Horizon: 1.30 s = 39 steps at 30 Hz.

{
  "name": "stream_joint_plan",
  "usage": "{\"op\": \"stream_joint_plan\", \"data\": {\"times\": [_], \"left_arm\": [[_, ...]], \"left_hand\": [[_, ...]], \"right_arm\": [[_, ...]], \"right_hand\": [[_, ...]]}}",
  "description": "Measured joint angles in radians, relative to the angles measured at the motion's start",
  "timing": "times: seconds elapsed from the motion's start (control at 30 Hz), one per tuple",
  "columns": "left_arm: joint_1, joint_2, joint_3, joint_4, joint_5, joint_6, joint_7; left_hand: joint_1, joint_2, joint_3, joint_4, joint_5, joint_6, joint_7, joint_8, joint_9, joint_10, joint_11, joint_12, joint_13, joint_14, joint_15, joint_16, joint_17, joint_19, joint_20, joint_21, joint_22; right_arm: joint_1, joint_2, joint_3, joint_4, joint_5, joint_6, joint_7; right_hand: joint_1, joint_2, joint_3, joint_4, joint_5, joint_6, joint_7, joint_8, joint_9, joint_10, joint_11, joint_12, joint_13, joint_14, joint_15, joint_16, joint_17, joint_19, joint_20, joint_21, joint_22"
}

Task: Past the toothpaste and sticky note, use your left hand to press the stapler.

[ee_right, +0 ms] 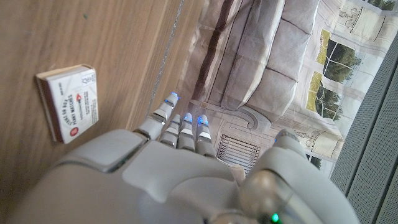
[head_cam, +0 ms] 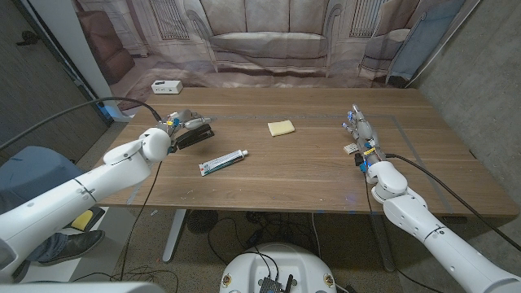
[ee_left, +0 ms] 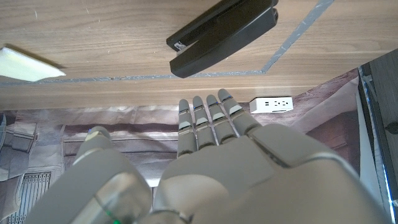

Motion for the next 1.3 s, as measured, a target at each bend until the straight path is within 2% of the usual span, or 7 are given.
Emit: {"op": "stream_joint_plan", "data": {"times": [0.1, 0.3, 0.4, 0.97, 1.3], "left_arm": [[-0.007, -0.001, 0.006, 0.006, 0.0, 0.0, -0.009], [-0.022, -0.004, 0.019, 0.015, 0.002, 0.0, -0.027], [-0.027, -0.006, 0.023, 0.017, 0.006, 0.005, -0.037], [-0.073, -0.017, 0.066, 0.028, 0.03, 0.045, -0.084], [-0.088, -0.021, 0.079, 0.031, 0.038, 0.052, -0.102]], "left_hand": [[0.0, 0.0, 0.0, 0.0, 0.0, 0.0, 0.0, -0.004, 0.0, 0.0, 0.0, 0.0, 0.0, 0.0, 0.0, -0.006, 0.0, 0.0, 0.0, 0.0, 0.0], [-0.005, 0.005, -0.004, -0.004, 0.0, -0.006, 0.006, -0.011, 0.0, -0.012, 0.01, -0.007, -0.003, 0.009, 0.009, -0.006, 0.0, 0.03, 0.03, 0.01, 0.0], [-0.005, 0.005, -0.004, -0.004, 0.0, -0.017, 0.005, -0.011, 0.0, -0.012, 0.01, -0.007, -0.003, 0.013, 0.013, -0.006, 0.0, 0.036, 0.036, 0.01, 0.0], [-0.011, 0.011, -0.004, -0.004, 0.0, -0.027, 0.006, -0.015, 0.0, -0.017, 0.016, -0.014, 0.0, 0.018, 0.018, -0.009, 0.0, 0.041, 0.041, 0.013, 0.005], [-0.011, 0.011, -0.008, -0.007, 0.0, -0.014, 0.018, -0.01, 0.0, -0.013, 0.012, -0.014, 0.0, 0.018, 0.018, -0.009, 0.0, 0.041, 0.041, 0.009, 0.005]], "right_arm": [[0.002, 0.001, -0.001, -0.001, -0.001, -0.002, -0.001], [0.006, 0.002, -0.003, -0.001, -0.002, -0.004, -0.002], [0.008, 0.003, -0.003, -0.001, -0.002, -0.005, -0.002], [0.011, 0.006, -0.004, 0.005, -0.002, -0.009, -0.005], [0.011, 0.006, -0.004, 0.004, -0.002, -0.01, -0.007]], "right_hand": [[0.0, 0.0, 0.0, 0.0, 0.0, 0.0, 0.0, 0.0, 0.0, 0.0, 0.0, 0.0, 0.0, 0.0, 0.0, 0.0, 0.0, 0.0, 0.0, 0.0, 0.0], [0.0, 0.0, 0.0, 0.0, 0.0, 0.0, 0.0, 0.0, 0.0, 0.0, 0.0, 0.0, 0.0, 0.0, 0.0, -0.005, 0.0, 0.0, 0.0, 0.0, 0.0], [0.0, 0.0, 0.0, 0.0, 0.0, 0.0, 0.0, 0.0, 0.0, -0.004, 0.004, 0.0, 0.0, 0.0, 0.0, -0.005, 0.0, 0.0, 0.0, 0.0, 0.0], [-0.004, 0.004, 0.0, 0.0, 0.0, 0.0, 0.0, 0.0, 0.0, -0.004, 0.004, -0.005, 0.0, 0.0, 0.0, -0.005, 0.0, -0.004, 0.004, -0.004, 0.0], [-0.004, 0.004, -0.003, -0.003, 0.0, 0.0, 0.0, 0.0, 0.0, -0.004, 0.004, -0.004, 0.0, 0.0, 0.0, -0.005, 0.0, -0.004, 0.004, -0.004, 0.0]]}}
